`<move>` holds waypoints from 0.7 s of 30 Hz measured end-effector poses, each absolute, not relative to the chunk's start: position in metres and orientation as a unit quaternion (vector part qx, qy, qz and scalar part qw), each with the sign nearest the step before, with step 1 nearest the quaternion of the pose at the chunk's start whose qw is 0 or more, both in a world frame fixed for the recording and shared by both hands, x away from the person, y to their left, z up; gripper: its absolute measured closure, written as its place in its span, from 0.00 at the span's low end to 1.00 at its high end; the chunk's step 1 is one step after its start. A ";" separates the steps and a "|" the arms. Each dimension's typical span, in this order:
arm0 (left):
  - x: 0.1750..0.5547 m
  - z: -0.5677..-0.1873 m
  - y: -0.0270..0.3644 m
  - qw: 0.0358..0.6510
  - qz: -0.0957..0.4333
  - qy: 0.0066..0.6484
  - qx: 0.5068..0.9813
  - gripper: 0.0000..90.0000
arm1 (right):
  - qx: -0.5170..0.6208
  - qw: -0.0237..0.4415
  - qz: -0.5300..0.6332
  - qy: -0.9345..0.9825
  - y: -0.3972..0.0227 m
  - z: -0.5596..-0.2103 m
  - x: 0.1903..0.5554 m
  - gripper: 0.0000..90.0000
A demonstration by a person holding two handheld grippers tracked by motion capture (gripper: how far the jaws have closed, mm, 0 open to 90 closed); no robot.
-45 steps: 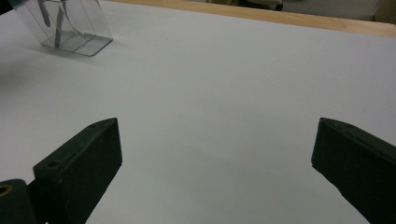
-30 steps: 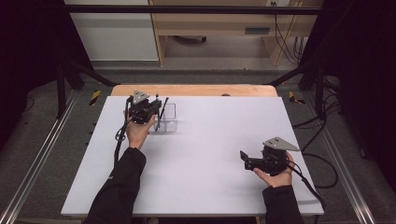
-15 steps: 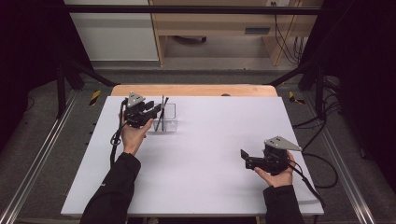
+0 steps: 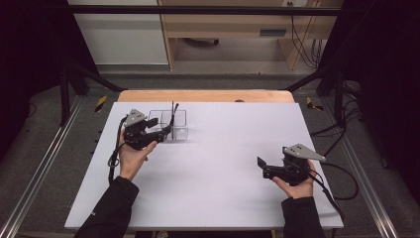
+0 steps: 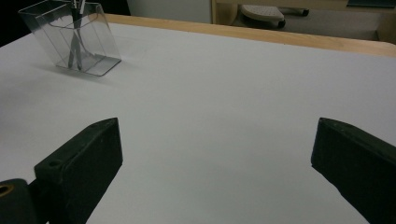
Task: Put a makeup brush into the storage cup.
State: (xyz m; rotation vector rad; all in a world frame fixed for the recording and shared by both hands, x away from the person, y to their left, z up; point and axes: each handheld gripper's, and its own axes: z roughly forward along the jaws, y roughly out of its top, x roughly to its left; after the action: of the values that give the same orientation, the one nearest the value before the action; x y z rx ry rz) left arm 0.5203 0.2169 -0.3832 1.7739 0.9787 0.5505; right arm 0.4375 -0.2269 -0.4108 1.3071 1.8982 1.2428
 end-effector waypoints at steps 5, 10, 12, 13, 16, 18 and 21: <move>0.500 -0.387 0.224 0.495 0.222 0.397 0.740 0.27 | 0.481 0.258 0.454 0.704 -0.227 -0.411 0.438 0.03; 0.483 -0.395 0.232 0.480 0.231 0.398 0.747 0.16 | 0.481 0.258 0.453 0.705 -0.228 -0.411 0.438 0.03; 0.477 -0.398 0.235 0.480 0.229 0.398 0.747 0.15 | 0.481 0.260 0.451 0.705 -0.228 -0.411 0.438 0.03; 0.474 -0.400 0.237 0.478 0.231 0.399 0.747 0.14 | 0.481 0.260 0.449 0.707 -0.228 -0.411 0.438 0.02; 0.466 -0.406 0.242 0.477 0.230 0.404 0.746 0.12 | 0.480 0.260 0.447 0.709 -0.228 -0.411 0.437 0.02; 0.462 -0.409 0.246 0.474 0.228 0.408 0.746 0.10 | 0.479 0.262 0.446 0.709 -0.228 -0.412 0.437 0.02; 0.455 -0.414 0.253 0.481 0.223 0.413 0.740 0.10 | 0.482 0.264 0.443 0.709 -0.229 -0.412 0.436 0.02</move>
State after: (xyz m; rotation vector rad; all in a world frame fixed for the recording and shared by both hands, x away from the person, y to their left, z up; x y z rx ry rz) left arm 0.4553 0.2527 -0.4135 1.8041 1.0079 0.5440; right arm 0.4363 -0.2293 -0.4122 1.3014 1.9154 1.1964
